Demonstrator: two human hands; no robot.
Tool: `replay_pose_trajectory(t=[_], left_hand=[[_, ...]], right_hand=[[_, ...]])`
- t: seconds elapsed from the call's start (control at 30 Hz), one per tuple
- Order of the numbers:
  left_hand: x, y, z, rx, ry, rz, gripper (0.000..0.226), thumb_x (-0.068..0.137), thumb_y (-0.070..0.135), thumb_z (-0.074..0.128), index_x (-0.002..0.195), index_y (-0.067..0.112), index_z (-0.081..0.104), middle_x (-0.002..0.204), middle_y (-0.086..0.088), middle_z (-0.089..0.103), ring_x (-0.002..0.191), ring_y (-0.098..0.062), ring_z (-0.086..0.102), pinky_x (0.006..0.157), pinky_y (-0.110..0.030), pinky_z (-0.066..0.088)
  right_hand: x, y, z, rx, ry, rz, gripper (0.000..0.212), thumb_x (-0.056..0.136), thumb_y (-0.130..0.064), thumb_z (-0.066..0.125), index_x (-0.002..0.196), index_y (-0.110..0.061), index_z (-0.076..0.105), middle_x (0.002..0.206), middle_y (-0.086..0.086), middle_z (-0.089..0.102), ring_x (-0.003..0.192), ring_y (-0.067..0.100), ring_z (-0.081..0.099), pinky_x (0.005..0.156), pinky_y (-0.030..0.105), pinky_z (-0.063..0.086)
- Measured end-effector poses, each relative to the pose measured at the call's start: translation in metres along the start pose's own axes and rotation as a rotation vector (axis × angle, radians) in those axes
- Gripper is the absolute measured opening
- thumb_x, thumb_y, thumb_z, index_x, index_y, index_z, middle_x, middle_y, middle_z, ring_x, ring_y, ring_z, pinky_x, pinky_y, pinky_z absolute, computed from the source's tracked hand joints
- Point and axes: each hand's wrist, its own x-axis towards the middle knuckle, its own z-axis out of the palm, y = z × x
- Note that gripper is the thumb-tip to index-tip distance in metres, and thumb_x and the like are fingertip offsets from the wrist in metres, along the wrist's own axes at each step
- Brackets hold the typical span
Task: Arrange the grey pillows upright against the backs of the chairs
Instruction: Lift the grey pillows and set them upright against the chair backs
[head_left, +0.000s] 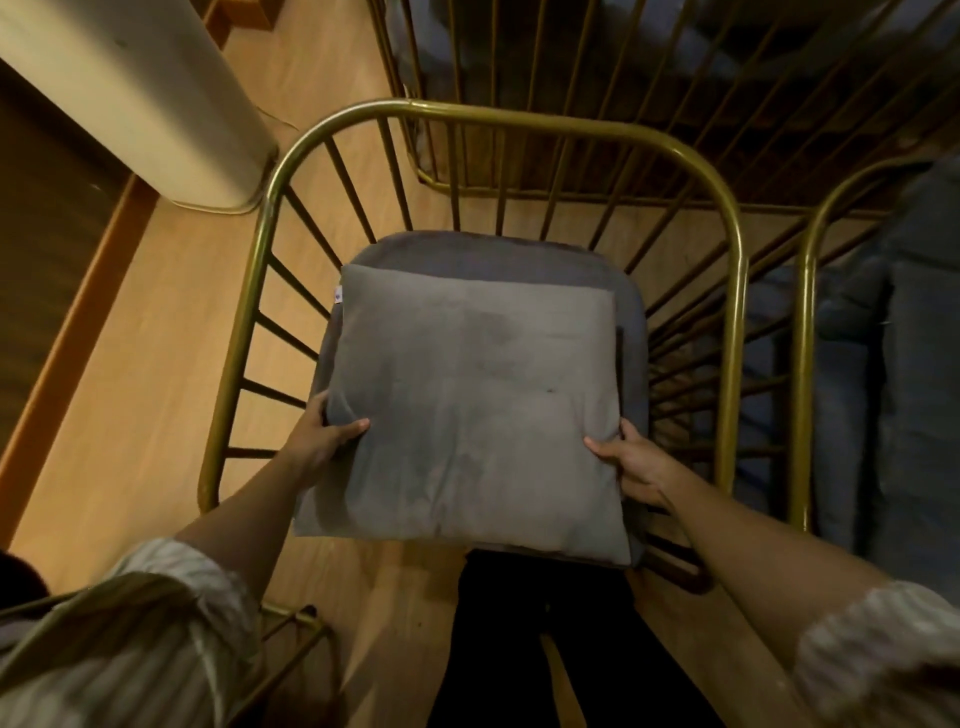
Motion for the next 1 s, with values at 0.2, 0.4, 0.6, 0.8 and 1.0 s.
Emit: replay_pose_trajectory(t=[0.2,0.4,0.6,0.8,1.0], left_hand=[[0.018,-0.017,0.029,0.367,-0.114,0.063,0.099,0.084,0.034,0.075,0.158,0.02,0.011,0.164,-0.007,0.014,0.15,-0.029,0.016,0.12,-0.052,0.022],[0.006,-0.022,0.049,0.567,-0.058,0.034,0.102,0.087,0.037,0.071,0.158,0.021,-0.001,0.166,-0.008,-0.008,0.152,-0.034,-0.004,0.121,-0.056,0.013],[-0.017,0.012,0.082,0.576,0.034,0.086,0.092,0.087,0.029,0.072,0.156,0.007,0.015,0.164,-0.018,0.003,0.151,-0.036,0.008,0.121,-0.049,0.018],[-0.046,0.078,0.137,0.6,-0.019,0.226,0.066,0.087,0.028,0.073,0.141,0.002,0.045,0.142,-0.016,0.052,0.127,-0.032,0.052,0.106,-0.041,0.043],[-0.087,0.159,0.241,0.508,-0.051,0.377,0.083,0.091,0.032,0.067,0.155,0.01,0.018,0.16,-0.013,0.028,0.144,-0.033,0.031,0.113,-0.042,0.031]], right_hand=[[0.013,0.032,0.006,-0.278,-0.066,0.113,0.127,0.056,-0.03,0.096,0.157,-0.019,0.018,0.152,0.006,0.043,0.136,0.032,0.045,0.109,0.05,0.04],[0.013,0.038,0.009,-0.276,0.047,0.005,0.106,0.085,-0.015,0.076,0.158,-0.02,-0.001,0.162,0.012,0.025,0.145,0.031,0.034,0.116,0.047,0.034],[-0.013,0.0,-0.025,-0.428,0.046,-0.142,0.091,0.089,-0.008,0.07,0.158,-0.014,0.011,0.155,0.025,0.034,0.141,0.036,0.04,0.11,0.042,0.038],[-0.052,-0.061,-0.089,-0.481,0.206,-0.328,0.087,0.089,-0.023,0.072,0.157,-0.022,0.016,0.126,0.009,0.063,0.113,0.028,0.062,0.097,0.039,0.049],[-0.097,-0.086,-0.178,-0.416,0.459,-0.531,0.085,0.088,-0.014,0.072,0.156,-0.014,0.022,0.135,0.012,0.052,0.117,0.027,0.057,0.1,0.042,0.049]])
